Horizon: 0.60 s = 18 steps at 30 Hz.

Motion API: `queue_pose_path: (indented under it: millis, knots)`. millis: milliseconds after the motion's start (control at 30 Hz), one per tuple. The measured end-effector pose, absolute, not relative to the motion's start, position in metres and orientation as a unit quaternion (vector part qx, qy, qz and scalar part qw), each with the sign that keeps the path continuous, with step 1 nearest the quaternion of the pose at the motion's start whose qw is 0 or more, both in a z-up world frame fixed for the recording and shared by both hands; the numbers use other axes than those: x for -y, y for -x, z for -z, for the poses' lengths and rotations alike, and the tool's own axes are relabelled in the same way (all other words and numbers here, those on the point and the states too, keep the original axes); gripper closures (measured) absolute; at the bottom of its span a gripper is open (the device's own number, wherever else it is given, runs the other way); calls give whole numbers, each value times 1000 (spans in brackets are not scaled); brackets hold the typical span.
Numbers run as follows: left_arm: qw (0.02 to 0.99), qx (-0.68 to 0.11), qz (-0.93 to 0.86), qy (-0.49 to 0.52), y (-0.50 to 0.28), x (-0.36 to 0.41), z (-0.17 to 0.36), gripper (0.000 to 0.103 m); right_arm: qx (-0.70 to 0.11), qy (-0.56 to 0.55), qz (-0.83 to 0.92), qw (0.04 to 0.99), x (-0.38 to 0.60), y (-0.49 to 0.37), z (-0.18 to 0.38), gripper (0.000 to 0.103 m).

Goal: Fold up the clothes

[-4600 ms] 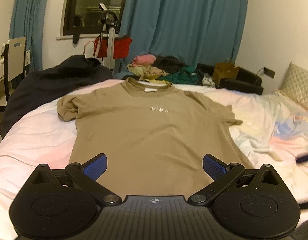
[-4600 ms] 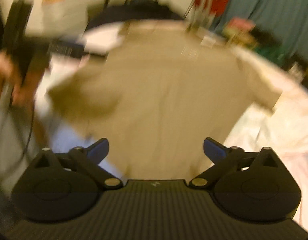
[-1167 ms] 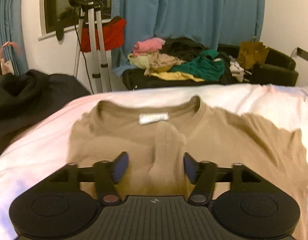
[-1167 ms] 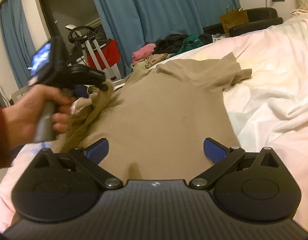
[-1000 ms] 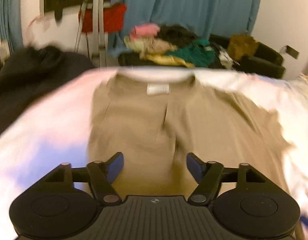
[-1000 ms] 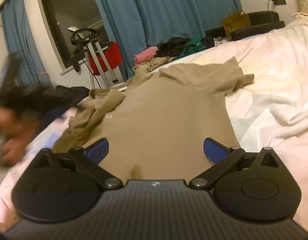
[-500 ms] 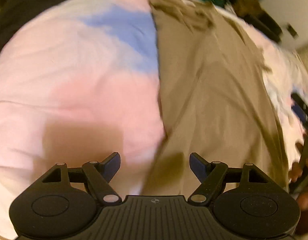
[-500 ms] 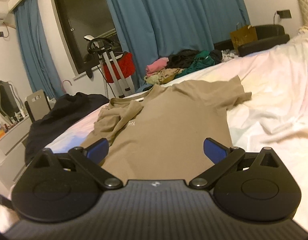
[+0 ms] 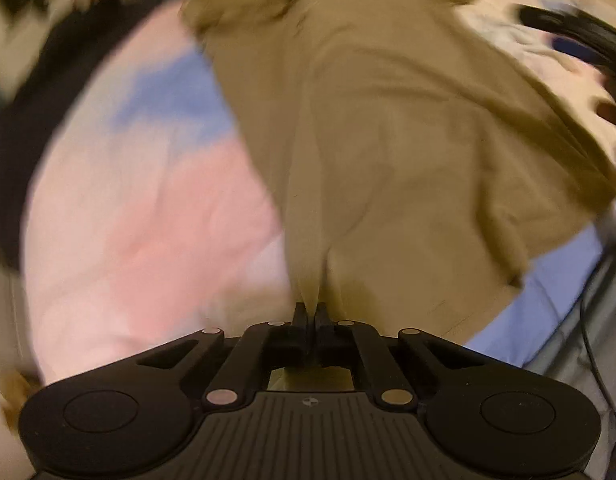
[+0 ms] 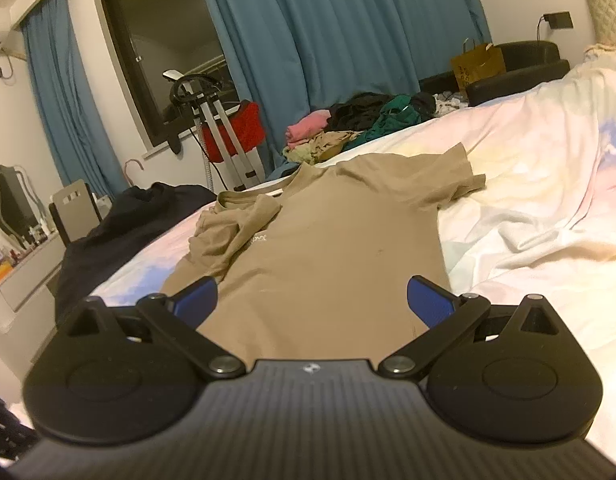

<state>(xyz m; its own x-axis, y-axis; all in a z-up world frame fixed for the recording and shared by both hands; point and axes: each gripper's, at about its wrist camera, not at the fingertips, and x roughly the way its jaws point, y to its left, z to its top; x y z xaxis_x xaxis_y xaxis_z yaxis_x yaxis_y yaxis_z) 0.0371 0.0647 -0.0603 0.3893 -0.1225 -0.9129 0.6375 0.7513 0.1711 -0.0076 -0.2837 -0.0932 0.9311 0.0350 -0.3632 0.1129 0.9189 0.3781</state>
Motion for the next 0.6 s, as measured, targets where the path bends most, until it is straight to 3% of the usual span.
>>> queue_pose_path:
  millis: [133, 233, 433, 600]
  knots:
    - [799, -413, 231, -370, 11, -27, 48, 102, -185, -212, 8, 960, 284, 6, 94, 0]
    - [794, -400, 249, -385, 42, -6, 49, 102, -190, -223, 0, 956, 285, 3, 96, 0]
    - [804, -416, 262, -334, 33, 12, 73, 102, -204, -254, -12, 945, 287, -3, 100, 0]
    - [840, -410, 256, -245, 32, -1, 63, 102, -215, -314, -61, 923, 287, -30, 102, 1]
